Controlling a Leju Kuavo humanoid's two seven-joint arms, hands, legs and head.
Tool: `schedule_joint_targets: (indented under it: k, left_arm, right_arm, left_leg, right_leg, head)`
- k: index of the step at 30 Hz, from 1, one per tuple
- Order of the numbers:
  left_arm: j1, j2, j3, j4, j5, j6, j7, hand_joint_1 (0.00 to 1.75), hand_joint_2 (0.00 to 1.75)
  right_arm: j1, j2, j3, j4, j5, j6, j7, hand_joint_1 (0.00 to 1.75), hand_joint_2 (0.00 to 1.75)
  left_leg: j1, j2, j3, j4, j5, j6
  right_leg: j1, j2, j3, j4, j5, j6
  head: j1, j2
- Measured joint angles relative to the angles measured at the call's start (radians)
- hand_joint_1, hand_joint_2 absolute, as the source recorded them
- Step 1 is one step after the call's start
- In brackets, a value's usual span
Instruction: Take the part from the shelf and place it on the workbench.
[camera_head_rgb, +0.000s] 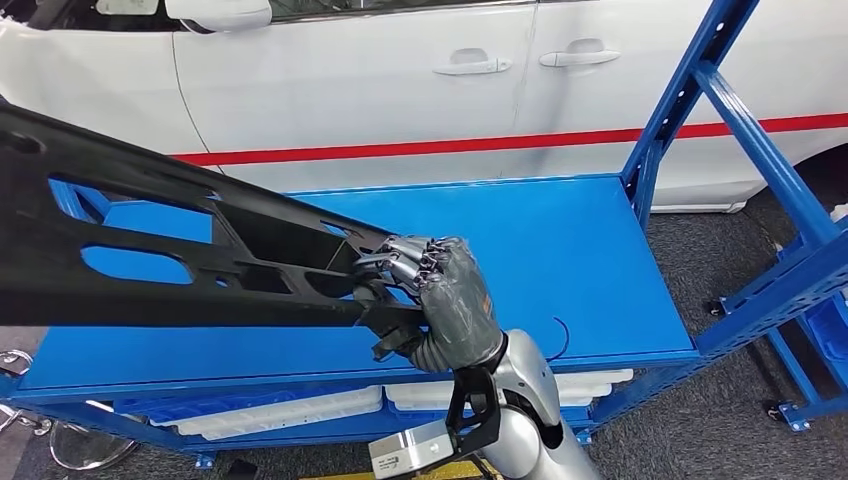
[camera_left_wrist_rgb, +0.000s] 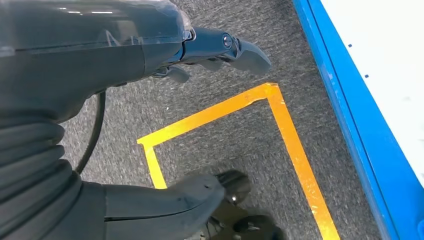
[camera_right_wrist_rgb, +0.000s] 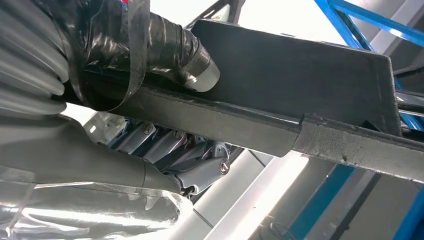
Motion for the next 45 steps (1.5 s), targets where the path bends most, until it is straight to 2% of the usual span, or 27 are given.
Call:
schedule_joint_targets:
  k: [2,3,7,9,11,12,13,14,16,18,22,24,26,27,28,29,30,32,34,37,38,39,41,42,43,44,45]
  left_arm:
    - [-0.002,0.002,-0.002,0.003,0.003,0.000,0.010,0.00,1.75]
    - [-0.002,0.003,-0.002,0.005,0.005,0.001,0.016,0.00,1.75]
    - [0.002,0.006,-0.002,0.015,0.007,0.002,0.029,0.00,1.75]
    - [0.001,0.006,-0.002,0.018,0.013,0.001,0.032,0.00,1.75]
    - [-0.001,0.007,0.000,0.021,0.022,-0.001,0.044,0.00,1.75]
    - [0.000,0.007,0.002,0.022,0.026,-0.001,0.051,0.00,1.75]
    - [0.000,0.007,0.004,0.023,0.029,-0.002,0.056,0.00,1.75]
    - [0.000,0.007,0.005,0.023,0.030,-0.002,0.060,0.00,1.75]
    - [0.000,0.006,0.007,0.025,0.031,-0.003,0.063,0.00,1.75]
    - [0.000,0.006,0.007,0.027,0.031,-0.004,0.068,0.00,1.75]
    - [-0.001,0.006,0.010,0.029,0.031,-0.013,0.092,0.00,1.75]
    - [-0.003,0.005,0.011,0.029,0.030,-0.015,0.099,0.00,1.75]
    - [-0.005,0.004,0.012,0.031,0.028,-0.016,0.102,0.00,1.75]
    - [-0.006,0.003,0.012,0.031,0.028,-0.017,0.103,0.00,1.75]
    - [-0.006,0.003,0.012,0.031,0.027,-0.017,0.104,0.00,1.75]
    - [-0.007,0.003,0.012,0.031,0.027,-0.017,0.105,0.00,1.75]
    - [-0.009,0.004,0.012,0.031,0.027,-0.017,0.105,0.00,1.75]
    - [-0.020,0.002,0.011,0.031,0.024,-0.015,0.112,0.00,1.75]
    - [-0.036,-0.002,0.010,0.032,0.020,-0.009,0.121,0.00,1.75]
    - [-0.052,-0.011,0.008,0.033,0.018,-0.001,0.130,0.00,1.75]
    - [-0.056,-0.014,0.007,0.034,0.018,0.001,0.131,0.00,1.75]
    - [-0.060,-0.016,0.006,0.036,0.017,0.002,0.132,0.00,1.75]
    - [-0.065,-0.017,0.004,0.038,0.020,0.005,0.132,0.00,1.75]
    - [-0.065,-0.017,0.004,0.039,0.021,0.006,0.131,0.00,1.75]
    - [-0.066,-0.017,0.003,0.040,0.023,0.007,0.131,0.00,1.75]
    - [-0.066,-0.017,0.002,0.041,0.025,0.008,0.130,0.00,1.75]
    - [-0.066,-0.017,0.000,0.042,0.028,0.008,0.129,0.00,1.75]
  right_arm:
    - [0.001,-0.001,0.001,-0.001,0.005,-0.002,0.001,1.75,1.75]
    - [0.003,-0.002,0.001,-0.002,0.006,-0.002,0.002,1.75,1.75]
    - [0.015,-0.007,0.001,-0.002,0.009,-0.003,0.008,1.75,1.75]
    - [0.019,-0.010,0.001,-0.002,0.008,-0.004,0.012,1.75,1.75]
    - [0.029,-0.015,0.001,-0.002,0.003,-0.004,0.017,1.75,1.75]
    - [0.035,-0.017,0.001,-0.001,0.001,-0.004,0.020,1.75,1.75]
    - [0.040,-0.020,0.001,-0.001,-0.001,-0.004,0.022,1.75,1.75]
    - [0.044,-0.022,0.001,0.000,-0.002,-0.004,0.023,1.75,1.75]
    - [0.047,-0.025,0.001,0.000,-0.003,-0.004,0.025,1.75,1.75]
    - [0.048,-0.026,0.001,0.000,-0.005,-0.004,0.025,1.75,1.75]
    - [0.051,-0.028,0.001,0.000,-0.012,-0.004,0.027,1.75,1.75]
    - [0.051,-0.028,0.001,0.000,-0.013,-0.005,0.028,1.75,1.75]
    - [0.051,-0.028,0.001,0.000,-0.014,-0.005,0.028,1.75,1.75]
    - [0.052,-0.028,0.001,0.000,-0.014,-0.005,0.028,1.75,1.75]
    - [0.052,-0.028,0.001,0.001,-0.014,-0.005,0.028,1.75,1.75]
    - [0.053,-0.028,0.001,0.001,-0.015,-0.005,0.028,1.75,1.75]
    - [0.053,-0.028,0.001,0.001,-0.015,-0.005,0.028,1.75,1.75]
    - [0.054,-0.028,0.001,0.001,-0.017,-0.005,0.028,1.75,1.75]
    - [0.053,-0.028,0.002,0.001,-0.019,-0.004,0.028,1.75,1.75]
    - [0.053,-0.028,0.006,0.002,-0.021,-0.003,0.028,1.75,1.75]
    - [0.053,-0.028,0.007,0.002,-0.023,-0.003,0.028,1.75,1.75]
    - [0.053,-0.029,0.008,0.002,-0.027,-0.003,0.028,1.75,1.75]
    - [0.054,-0.031,0.008,0.003,-0.037,-0.002,0.028,1.75,1.75]
    - [0.055,-0.032,0.008,0.004,-0.043,-0.001,0.028,1.75,1.75]
    - [0.055,-0.034,0.009,0.007,-0.050,0.000,0.028,1.75,1.75]
    - [0.055,-0.036,0.009,0.009,-0.057,0.001,0.028,1.75,1.75]
    - [0.055,-0.038,0.009,0.010,-0.066,0.002,0.028,1.75,1.75]
  left_leg:
    - [-0.003,0.000,0.062,-0.129,0.047,0.008]
    - [-0.005,-0.001,0.079,-0.165,0.056,0.012]
    - [-0.006,0.000,0.086,-0.190,0.065,0.035]
    - [-0.001,0.002,0.089,-0.199,0.072,0.047]
    - [-0.003,0.002,0.088,-0.199,0.072,0.052]
    - [-0.003,0.002,0.087,-0.198,0.072,0.052]
    - [-0.003,0.002,0.087,-0.197,0.072,0.052]
    - [-0.003,0.001,0.087,-0.196,0.071,0.051]
    - [-0.004,0.000,0.089,-0.193,0.068,0.048]
    - [-0.007,-0.002,0.088,-0.186,0.065,0.040]
    - [-0.008,-0.002,0.082,-0.181,0.060,0.020]
    - [-0.005,-0.001,0.062,-0.128,0.012,0.009]
    - [-0.001,0.000,0.016,-0.004,-0.065,0.000]
    - [0.000,0.000,-0.005,0.057,-0.093,-0.003]
    - [0.000,0.000,-0.012,0.090,-0.103,-0.005]
    - [0.000,0.000,0.000,0.082,-0.094,-0.005]
    - [0.000,0.000,0.033,0.033,-0.069,-0.003]
    - [-0.002,0.000,0.119,-0.114,-0.017,0.003]
    - [-0.007,-0.002,0.156,-0.189,0.003,0.013]
    - [-0.009,-0.001,0.145,-0.195,0.023,0.033]
    - [-0.007,0.002,0.139,-0.198,0.034,0.041]
    - [-0.006,0.005,0.130,-0.202,0.046,0.049]
    - [-0.007,0.009,0.106,-0.203,0.066,0.060]
    - [-0.009,0.010,0.093,-0.201,0.075,0.061]
    - [-0.010,0.011,0.079,-0.198,0.083,0.061]
    - [-0.011,0.012,0.066,-0.194,0.090,0.060]
    - [-0.012,0.012,0.053,-0.189,0.096,0.059]
  right_leg:
    - [0.003,0.001,0.000,0.002,-0.001,0.004]
    - [0.004,0.002,-0.001,0.002,-0.001,0.008]
    - [0.004,0.002,-0.004,0.006,-0.005,0.030]
    - [0.003,0.002,-0.033,0.073,-0.050,0.038]
    - [0.001,0.001,-0.093,0.203,-0.115,0.042]
    - [0.000,0.001,-0.119,0.256,-0.132,0.043]
    - [0.000,0.001,-0.128,0.275,-0.130,0.044]
    - [0.000,0.001,-0.121,0.260,-0.110,0.043]
    - [0.000,0.000,-0.054,0.128,-0.042,0.036]
    - [0.004,0.000,-0.001,0.019,-0.004,0.028]
    - [0.005,0.001,0.004,-0.006,0.006,0.012]
    - [0.000,-0.003,0.001,-0.013,0.015,0.000]
    - [0.001,-0.007,-0.008,-0.012,0.021,-0.006]
    - [0.002,-0.008,-0.015,-0.010,0.024,-0.007]
    - [0.003,-0.008,-0.022,-0.008,0.027,-0.006]
    - [0.003,-0.008,-0.028,-0.005,0.031,-0.005]
    - [0.002,-0.007,-0.034,-0.002,0.035,-0.002]
    - [0.003,-0.007,-0.042,0.002,0.042,0.006]
    - [0.005,-0.008,-0.047,0.004,0.052,0.018]
    - [0.003,-0.006,-0.052,0.002,0.065,0.038]
    - [0.003,-0.004,-0.060,0.013,0.050,0.042]
    - [0.003,-0.002,-0.073,0.041,0.018,0.047]
    - [0.002,-0.001,-0.109,0.154,-0.080,0.052]
    - [0.001,-0.001,-0.123,0.218,-0.117,0.054]
    - [0.000,-0.001,-0.127,0.263,-0.134,0.055]
    - [0.000,-0.001,-0.114,0.275,-0.129,0.055]
    - [0.000,-0.001,-0.083,0.249,-0.108,0.053]
  head:
    - [0.000,0.000]
    - [0.000,0.000]
    - [0.000,0.000]
    - [0.000,0.000]
    - [0.000,0.000]
    - [0.000,0.000]
    - [0.000,0.000]
    - [0.000,0.000]
    - [0.000,0.000]
    - [0.000,0.000]
    - [0.000,0.000]
    - [0.000,0.000]
    - [0.000,0.000]
    - [0.000,0.000]
    - [0.000,0.000]
    - [0.000,0.000]
    - [0.000,0.000]
    - [0.000,0.000]
    - [0.000,0.000]
    - [0.000,0.000]
    - [0.001,0.000]
    - [0.001,0.000]
    - [0.001,0.000]
    - [0.001,0.000]
    - [0.001,0.000]
    - [0.001,0.000]
    - [0.001,0.000]
